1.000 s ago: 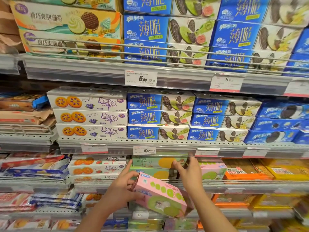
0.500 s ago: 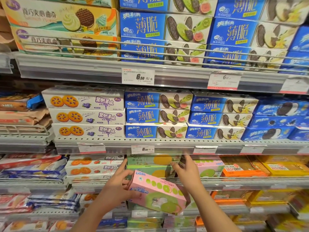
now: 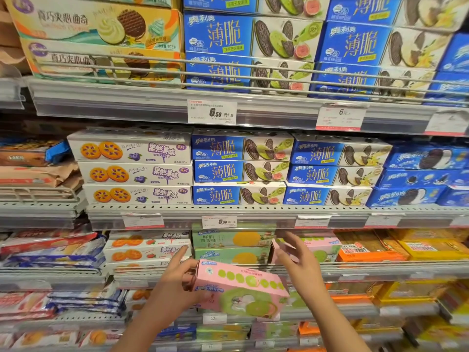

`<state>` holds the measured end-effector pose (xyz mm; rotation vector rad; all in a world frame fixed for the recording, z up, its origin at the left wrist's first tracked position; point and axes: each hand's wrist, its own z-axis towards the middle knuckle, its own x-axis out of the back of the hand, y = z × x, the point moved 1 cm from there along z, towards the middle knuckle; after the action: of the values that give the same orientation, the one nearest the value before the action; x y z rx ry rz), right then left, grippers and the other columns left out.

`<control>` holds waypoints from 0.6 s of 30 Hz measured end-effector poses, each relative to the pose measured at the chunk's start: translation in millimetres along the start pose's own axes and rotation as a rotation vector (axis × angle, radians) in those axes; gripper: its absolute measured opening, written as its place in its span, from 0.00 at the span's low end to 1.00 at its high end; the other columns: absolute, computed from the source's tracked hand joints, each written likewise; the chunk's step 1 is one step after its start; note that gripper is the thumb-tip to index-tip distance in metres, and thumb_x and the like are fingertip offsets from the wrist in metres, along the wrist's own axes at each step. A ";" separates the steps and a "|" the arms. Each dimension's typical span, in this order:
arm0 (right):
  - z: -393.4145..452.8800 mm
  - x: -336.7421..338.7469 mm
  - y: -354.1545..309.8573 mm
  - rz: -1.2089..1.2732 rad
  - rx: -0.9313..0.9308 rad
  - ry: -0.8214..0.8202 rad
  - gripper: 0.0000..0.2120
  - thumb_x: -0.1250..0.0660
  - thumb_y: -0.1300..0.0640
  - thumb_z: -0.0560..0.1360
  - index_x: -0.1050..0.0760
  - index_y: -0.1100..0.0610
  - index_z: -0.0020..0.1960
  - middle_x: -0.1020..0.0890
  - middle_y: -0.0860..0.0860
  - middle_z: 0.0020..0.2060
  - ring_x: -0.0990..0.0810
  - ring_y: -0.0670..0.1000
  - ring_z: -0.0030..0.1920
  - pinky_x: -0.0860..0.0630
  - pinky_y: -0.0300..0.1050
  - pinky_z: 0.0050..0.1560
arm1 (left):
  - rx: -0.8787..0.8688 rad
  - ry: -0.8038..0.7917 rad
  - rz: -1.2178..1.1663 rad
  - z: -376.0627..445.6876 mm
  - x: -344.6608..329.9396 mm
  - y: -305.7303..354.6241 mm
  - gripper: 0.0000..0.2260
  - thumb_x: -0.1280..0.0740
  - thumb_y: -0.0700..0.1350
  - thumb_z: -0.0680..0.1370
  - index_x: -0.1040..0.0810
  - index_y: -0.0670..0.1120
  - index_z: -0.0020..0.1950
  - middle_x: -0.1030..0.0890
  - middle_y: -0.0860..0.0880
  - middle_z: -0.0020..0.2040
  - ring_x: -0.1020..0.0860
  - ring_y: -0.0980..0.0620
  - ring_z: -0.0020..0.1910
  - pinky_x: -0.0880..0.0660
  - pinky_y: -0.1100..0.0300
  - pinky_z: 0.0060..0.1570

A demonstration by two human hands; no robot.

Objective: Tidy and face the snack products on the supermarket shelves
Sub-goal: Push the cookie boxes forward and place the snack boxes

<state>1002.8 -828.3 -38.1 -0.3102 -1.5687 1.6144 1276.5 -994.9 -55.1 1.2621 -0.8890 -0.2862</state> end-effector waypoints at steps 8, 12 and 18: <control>-75.3 45.4 34.4 0.162 -0.153 -0.188 0.32 0.19 0.43 0.67 0.24 0.47 0.67 0.16 0.47 0.60 0.18 0.49 0.61 0.21 0.54 0.61 | 0.077 -0.001 -0.068 -12.2 -23.5 8.4 0.27 0.19 0.63 0.62 0.22 0.67 0.59 0.16 0.65 0.51 0.19 0.66 0.50 0.23 0.66 0.44; -85.5 58.8 30.6 0.148 -0.165 -0.085 0.24 0.20 0.55 0.69 0.22 0.52 0.63 0.14 0.51 0.54 0.15 0.53 0.56 0.17 0.48 0.49 | 0.074 -0.042 -0.092 -2.1 -50.7 19.1 0.27 0.19 0.46 0.68 0.25 0.70 0.57 0.15 0.64 0.46 0.18 0.65 0.45 0.23 0.71 0.35; -96.6 96.3 35.9 0.124 -0.118 0.082 0.21 0.21 0.58 0.70 0.22 0.47 0.60 0.13 0.50 0.50 0.13 0.51 0.49 0.18 0.39 0.44 | 0.098 -0.124 -0.148 23.4 -84.2 41.1 0.27 0.20 0.51 0.69 0.25 0.65 0.64 0.16 0.62 0.53 0.19 0.59 0.56 0.19 0.59 0.52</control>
<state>996.0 -688.3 -53.4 -0.5405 -1.6112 1.5847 1194.3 -944.5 -52.4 1.4158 -0.9255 -0.4475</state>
